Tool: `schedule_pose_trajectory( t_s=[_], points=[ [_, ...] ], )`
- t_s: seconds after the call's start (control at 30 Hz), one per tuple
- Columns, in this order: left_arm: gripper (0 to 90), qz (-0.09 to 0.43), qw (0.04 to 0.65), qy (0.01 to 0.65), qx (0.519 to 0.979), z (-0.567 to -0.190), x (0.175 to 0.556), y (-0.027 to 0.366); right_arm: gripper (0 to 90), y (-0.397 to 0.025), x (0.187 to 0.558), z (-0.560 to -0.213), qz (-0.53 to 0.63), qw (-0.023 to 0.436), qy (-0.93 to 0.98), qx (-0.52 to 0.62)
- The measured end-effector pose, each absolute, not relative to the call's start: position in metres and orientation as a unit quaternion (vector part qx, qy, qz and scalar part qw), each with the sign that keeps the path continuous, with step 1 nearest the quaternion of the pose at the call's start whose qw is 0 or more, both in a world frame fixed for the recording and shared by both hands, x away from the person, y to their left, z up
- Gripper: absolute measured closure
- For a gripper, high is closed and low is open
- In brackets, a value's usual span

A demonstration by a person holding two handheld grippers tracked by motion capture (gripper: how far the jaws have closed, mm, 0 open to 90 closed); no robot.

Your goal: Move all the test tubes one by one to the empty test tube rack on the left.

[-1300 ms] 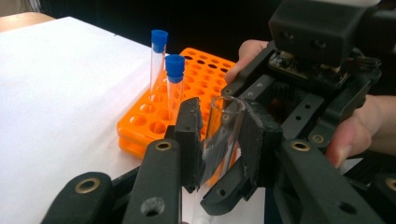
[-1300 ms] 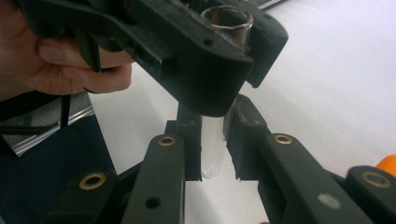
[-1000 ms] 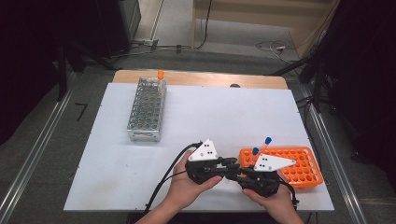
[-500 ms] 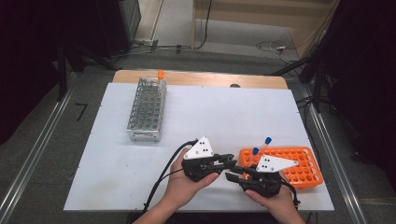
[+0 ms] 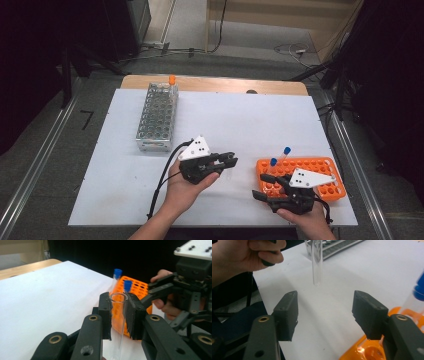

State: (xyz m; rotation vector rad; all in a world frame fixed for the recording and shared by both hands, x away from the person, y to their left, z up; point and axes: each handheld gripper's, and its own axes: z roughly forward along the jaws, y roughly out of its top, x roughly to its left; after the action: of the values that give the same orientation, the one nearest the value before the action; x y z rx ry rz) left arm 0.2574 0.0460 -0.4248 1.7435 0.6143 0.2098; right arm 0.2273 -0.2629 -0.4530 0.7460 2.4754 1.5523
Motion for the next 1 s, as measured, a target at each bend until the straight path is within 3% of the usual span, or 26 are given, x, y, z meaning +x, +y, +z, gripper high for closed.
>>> schedule_pose_trajectory(
  t_s=[0.53,1.0],
  points=[
    [77.1,0.153,0.601,0.312,0.719,-0.406,0.284,0.098,9.9,-0.286,0.227,-0.452,0.527,0.052,0.813,0.244],
    [77.1,0.216,0.585,0.368,0.69,-0.395,0.325,0.147,0.0,-0.295,0.23,-0.452,0.526,0.054,0.809,0.257]
  ],
)
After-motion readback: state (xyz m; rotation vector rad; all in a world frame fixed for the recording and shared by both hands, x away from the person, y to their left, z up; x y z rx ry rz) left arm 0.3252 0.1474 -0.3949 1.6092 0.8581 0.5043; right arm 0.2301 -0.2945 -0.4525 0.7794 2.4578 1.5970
